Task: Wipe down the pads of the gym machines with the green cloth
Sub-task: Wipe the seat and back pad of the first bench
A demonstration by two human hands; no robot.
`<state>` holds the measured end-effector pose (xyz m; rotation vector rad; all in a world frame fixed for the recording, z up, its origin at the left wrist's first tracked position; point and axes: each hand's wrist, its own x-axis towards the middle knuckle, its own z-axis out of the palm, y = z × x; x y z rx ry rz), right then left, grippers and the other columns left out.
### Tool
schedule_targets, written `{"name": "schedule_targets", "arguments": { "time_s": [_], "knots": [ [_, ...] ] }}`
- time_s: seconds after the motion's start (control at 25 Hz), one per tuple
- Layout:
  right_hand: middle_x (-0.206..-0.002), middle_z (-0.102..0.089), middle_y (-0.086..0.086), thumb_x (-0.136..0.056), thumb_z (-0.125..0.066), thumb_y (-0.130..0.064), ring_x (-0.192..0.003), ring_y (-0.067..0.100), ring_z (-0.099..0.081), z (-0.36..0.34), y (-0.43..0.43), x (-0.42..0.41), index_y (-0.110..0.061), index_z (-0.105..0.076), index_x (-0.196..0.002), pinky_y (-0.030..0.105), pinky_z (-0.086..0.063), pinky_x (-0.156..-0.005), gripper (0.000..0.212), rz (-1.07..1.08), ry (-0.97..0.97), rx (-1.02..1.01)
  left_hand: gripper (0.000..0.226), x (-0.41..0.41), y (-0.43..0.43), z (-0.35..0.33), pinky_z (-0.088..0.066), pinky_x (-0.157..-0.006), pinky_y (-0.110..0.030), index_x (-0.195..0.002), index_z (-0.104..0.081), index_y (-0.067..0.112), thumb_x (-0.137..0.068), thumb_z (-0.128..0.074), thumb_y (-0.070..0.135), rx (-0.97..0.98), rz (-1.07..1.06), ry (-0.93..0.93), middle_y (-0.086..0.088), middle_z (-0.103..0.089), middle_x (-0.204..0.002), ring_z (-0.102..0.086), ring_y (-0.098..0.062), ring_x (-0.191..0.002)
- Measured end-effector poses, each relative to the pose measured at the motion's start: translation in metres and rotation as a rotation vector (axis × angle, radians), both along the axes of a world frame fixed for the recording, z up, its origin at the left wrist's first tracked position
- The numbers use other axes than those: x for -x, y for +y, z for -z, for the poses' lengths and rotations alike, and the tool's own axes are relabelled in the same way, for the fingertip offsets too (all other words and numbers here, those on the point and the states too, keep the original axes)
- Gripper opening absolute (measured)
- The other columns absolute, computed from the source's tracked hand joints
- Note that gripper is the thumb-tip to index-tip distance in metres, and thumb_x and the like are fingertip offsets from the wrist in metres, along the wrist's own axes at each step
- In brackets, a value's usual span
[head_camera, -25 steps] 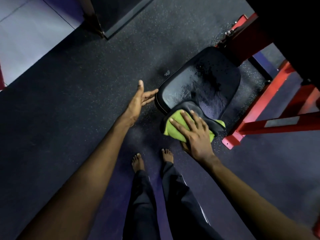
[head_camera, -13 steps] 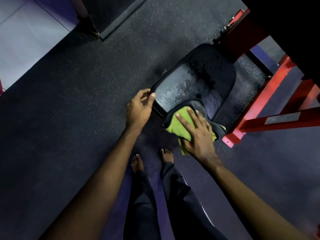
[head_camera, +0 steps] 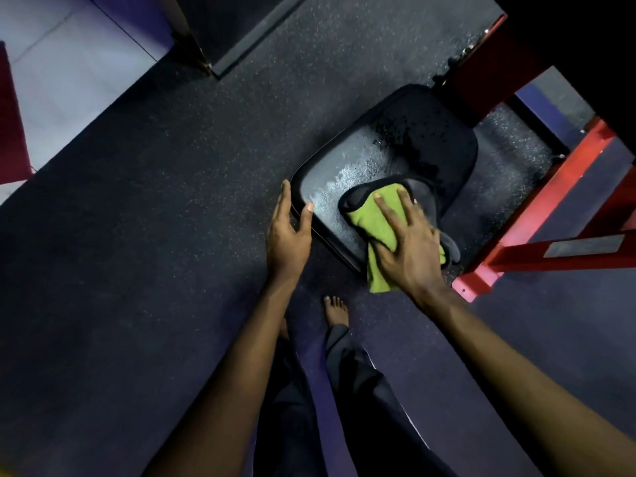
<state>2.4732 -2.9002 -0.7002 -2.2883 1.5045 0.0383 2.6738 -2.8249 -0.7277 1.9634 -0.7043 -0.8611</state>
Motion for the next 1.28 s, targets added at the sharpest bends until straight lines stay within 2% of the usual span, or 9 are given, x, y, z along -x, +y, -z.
{"name": "schedule_targets", "arguments": {
  "time_s": [0.08,0.24,0.36,0.56,0.76,0.92,1.08,1.16,1.28],
  "knots": [
    [-0.169,-0.022,0.004,-0.09,-0.068,-0.04,-0.152,0.035,-0.027,0.002,-0.016,-0.002,-0.043,-0.03,-0.158,0.064,-0.033,-0.112,0.077,-0.083,-0.001,0.014,0.064,-0.005,0.004,0.002,-0.031,-0.117,-0.024,-0.157,-0.03,0.019,-0.101,-0.059,0.032,-0.011,0.037,0.01,-0.001,-0.036,-0.16,-0.033,-0.008,-0.144],
    [-0.168,-0.026,0.004,-0.092,-0.062,-0.047,-0.153,0.032,-0.026,0.007,-0.082,-0.063,-0.042,-0.036,-0.155,0.058,-0.029,-0.118,0.069,0.0,-0.014,0.038,0.069,-0.017,0.01,0.007,-0.03,-0.112,-0.014,-0.156,-0.032,0.026,-0.097,-0.063,0.039,0.008,0.09,0.04,0.007,-0.039,-0.157,-0.031,0.007,-0.137],
    [-0.167,-0.027,0.002,-0.088,-0.062,-0.048,-0.151,0.033,-0.03,0.008,-0.084,-0.099,-0.044,-0.039,-0.153,0.056,-0.031,-0.118,0.069,-0.141,-0.018,0.034,0.071,-0.023,0.01,0.011,-0.035,-0.108,-0.018,-0.156,-0.032,0.031,-0.095,-0.066,0.042,-0.04,0.092,0.084,0.006,-0.042,-0.155,-0.039,-0.002,-0.137],
    [-0.167,-0.027,0.003,-0.085,-0.066,-0.04,-0.152,0.034,-0.027,-0.004,-0.051,-0.081,-0.042,-0.039,-0.154,0.054,-0.029,-0.116,0.075,-0.356,-0.038,-0.004,0.069,-0.032,0.013,0.021,-0.041,-0.111,-0.023,-0.155,-0.035,0.025,-0.095,-0.067,0.033,0.032,0.13,0.165,0.002,-0.048,-0.152,-0.045,-0.008,-0.138],
    [-0.16,-0.04,0.0,-0.076,-0.048,-0.058,-0.149,0.029,-0.034,0.002,-0.081,-0.139,-0.04,-0.052,-0.144,0.054,-0.032,-0.117,0.071,-0.156,0.012,0.019,0.067,-0.031,0.013,0.033,-0.042,-0.111,-0.029,-0.153,-0.039,0.021,-0.093,-0.065,0.036,0.013,0.104,0.209,-0.002,-0.051,-0.15,-0.049,-0.013,-0.137],
    [-0.164,-0.032,0.0,-0.088,-0.066,-0.053,-0.151,0.031,-0.029,-0.006,-0.064,-0.116,-0.043,-0.048,-0.147,0.057,-0.03,-0.114,0.063,-0.388,0.026,-0.049,0.044,-0.045,0.01,0.035,-0.043,-0.109,-0.028,-0.143,-0.052,0.007,-0.099,-0.052,0.011,0.017,0.011,0.487,-0.006,-0.059,-0.138,-0.055,-0.022,-0.132],
    [-0.163,-0.033,-0.003,-0.087,-0.053,-0.067,-0.151,0.031,-0.027,0.0,-0.063,-0.149,-0.049,-0.048,-0.144,0.055,-0.029,-0.115,0.061,-0.403,0.141,0.032,0.047,-0.062,0.009,0.03,-0.044,-0.106,-0.035,-0.136,-0.052,0.013,-0.096,-0.046,0.037,0.034,-0.123,0.845,-0.01,-0.06,-0.135,-0.06,-0.022,-0.121],
    [-0.162,-0.036,-0.002,-0.083,-0.051,-0.061,-0.151,0.032,-0.029,-0.002,-0.058,-0.149,-0.047,-0.051,-0.143,0.055,-0.03,-0.116,0.062,-0.402,0.092,0.024,0.053,-0.064,0.008,0.026,-0.041,-0.11,-0.037,-0.144,-0.046,0.011,-0.107,-0.028,0.045,0.015,-0.134,0.886,-0.013,-0.054,-0.145,-0.057,-0.024,-0.126],
    [-0.162,-0.036,0.003,-0.081,-0.056,-0.042,-0.15,0.036,-0.032,-0.006,-0.024,-0.093,-0.041,-0.052,-0.145,0.061,-0.036,-0.111,0.064,-0.344,-0.081,-0.003,0.065,-0.069,0.009,0.025,-0.038,-0.112,-0.039,-0.146,-0.046,0.02,-0.106,-0.01,0.055,0.029,-0.047,0.854,-0.004,-0.056,-0.144,-0.057,-0.02,-0.128]
  ]
}}
